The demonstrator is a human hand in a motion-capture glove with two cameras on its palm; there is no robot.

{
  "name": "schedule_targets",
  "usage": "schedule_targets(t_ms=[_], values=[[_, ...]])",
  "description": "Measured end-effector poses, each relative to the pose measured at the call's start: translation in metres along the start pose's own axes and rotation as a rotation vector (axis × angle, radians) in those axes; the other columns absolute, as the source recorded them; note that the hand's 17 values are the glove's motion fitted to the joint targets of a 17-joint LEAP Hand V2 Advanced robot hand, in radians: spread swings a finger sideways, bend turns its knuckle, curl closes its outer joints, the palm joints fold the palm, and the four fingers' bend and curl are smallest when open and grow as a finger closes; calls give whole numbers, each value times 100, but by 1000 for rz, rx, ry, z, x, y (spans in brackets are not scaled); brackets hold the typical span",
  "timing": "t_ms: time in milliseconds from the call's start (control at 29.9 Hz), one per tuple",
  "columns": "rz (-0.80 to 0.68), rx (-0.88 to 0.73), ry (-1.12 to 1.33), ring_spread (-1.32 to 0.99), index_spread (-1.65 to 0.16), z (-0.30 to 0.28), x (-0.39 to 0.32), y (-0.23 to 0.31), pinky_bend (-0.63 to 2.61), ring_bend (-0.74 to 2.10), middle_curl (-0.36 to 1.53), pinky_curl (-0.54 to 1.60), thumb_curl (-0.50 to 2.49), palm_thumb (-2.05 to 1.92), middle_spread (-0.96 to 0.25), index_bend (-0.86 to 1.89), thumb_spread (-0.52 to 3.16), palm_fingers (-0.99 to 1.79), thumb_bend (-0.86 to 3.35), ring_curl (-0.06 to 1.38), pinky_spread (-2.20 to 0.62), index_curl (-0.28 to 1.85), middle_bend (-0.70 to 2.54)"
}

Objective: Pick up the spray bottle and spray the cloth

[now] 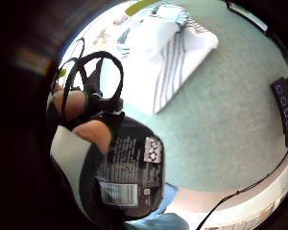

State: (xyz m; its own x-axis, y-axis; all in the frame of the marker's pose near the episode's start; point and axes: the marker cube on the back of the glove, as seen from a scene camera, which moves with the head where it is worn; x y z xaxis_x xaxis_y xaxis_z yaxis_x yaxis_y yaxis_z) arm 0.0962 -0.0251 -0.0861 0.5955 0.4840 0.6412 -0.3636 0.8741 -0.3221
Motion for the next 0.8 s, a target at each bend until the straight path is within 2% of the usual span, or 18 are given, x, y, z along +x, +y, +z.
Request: schedule_targets(t_ms=[201,502,803], values=[[-152,21,-54,-2,-18,27,-36,-13,18,46,47,35,56,82,-8,17,96,116,-3,38,20,45,38],[-413,51,-211,-3,-18,109,-94,-49,17,45,46,33,53,82,-9,18,101,115,-2,38,21,46,37],[-536,70,-287,-3,-19,184,-130,-81,16,42,47,32,52,81,-10,18,104,113,-2,38,21,47,37]])
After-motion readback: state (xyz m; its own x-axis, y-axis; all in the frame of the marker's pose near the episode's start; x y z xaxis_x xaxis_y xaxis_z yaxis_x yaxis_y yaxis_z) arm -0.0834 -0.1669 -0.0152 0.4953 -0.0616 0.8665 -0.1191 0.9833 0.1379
